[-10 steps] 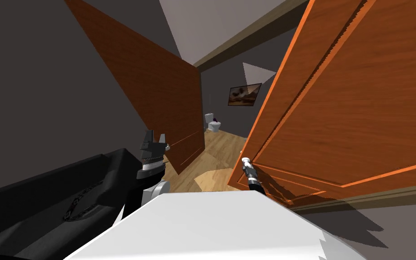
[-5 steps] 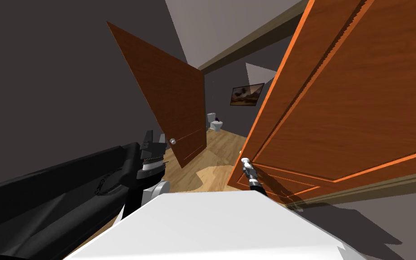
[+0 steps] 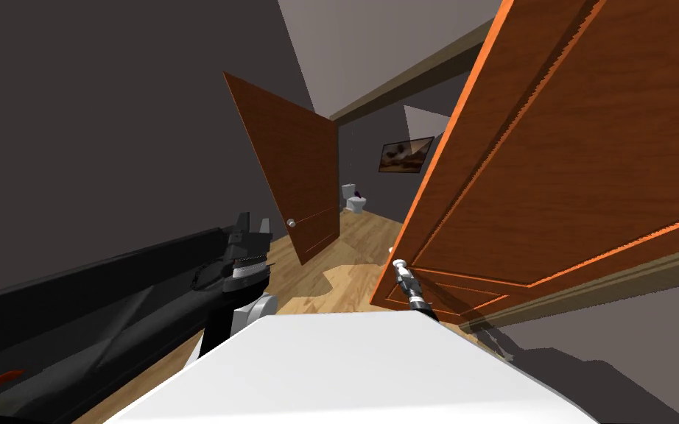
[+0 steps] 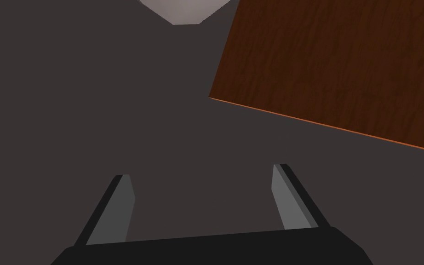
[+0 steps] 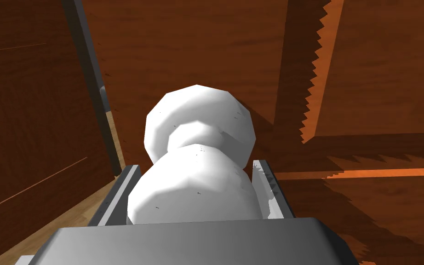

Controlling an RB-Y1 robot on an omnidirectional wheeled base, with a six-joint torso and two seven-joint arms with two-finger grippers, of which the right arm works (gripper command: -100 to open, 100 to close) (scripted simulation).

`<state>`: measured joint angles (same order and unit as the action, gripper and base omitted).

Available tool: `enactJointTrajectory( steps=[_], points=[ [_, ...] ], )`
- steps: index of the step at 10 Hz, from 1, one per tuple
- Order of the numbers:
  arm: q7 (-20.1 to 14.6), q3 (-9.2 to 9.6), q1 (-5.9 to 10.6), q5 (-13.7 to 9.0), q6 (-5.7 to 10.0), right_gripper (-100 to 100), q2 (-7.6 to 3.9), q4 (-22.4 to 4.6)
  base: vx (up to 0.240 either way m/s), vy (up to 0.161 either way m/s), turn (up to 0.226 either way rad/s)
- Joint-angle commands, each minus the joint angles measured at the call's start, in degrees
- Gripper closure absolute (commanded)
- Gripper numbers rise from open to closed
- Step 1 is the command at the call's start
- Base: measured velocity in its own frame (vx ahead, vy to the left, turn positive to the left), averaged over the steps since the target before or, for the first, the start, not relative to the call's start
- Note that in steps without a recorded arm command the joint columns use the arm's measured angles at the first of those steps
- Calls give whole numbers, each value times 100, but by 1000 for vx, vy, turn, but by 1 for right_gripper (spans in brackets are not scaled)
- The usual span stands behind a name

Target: Pull the door open

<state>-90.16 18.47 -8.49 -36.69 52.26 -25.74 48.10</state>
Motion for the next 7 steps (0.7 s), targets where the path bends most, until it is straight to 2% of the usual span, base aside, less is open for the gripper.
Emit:
enactJointTrajectory(
  steps=[1, 2, 3, 7],
  points=[
    [0, 0, 0, 0, 0, 100, 0, 0, -104, -19, 31],
    [-132, 131, -75, 57, 117, 100, -91, -7, -134, -26, 129],
    [-160, 155, -88, 68, 145, 100, -114, -9, -212, -38, 131],
    [-418, 380, -214, 169, 404, 100, -325, -20, -212, -39, 109]
  ],
)
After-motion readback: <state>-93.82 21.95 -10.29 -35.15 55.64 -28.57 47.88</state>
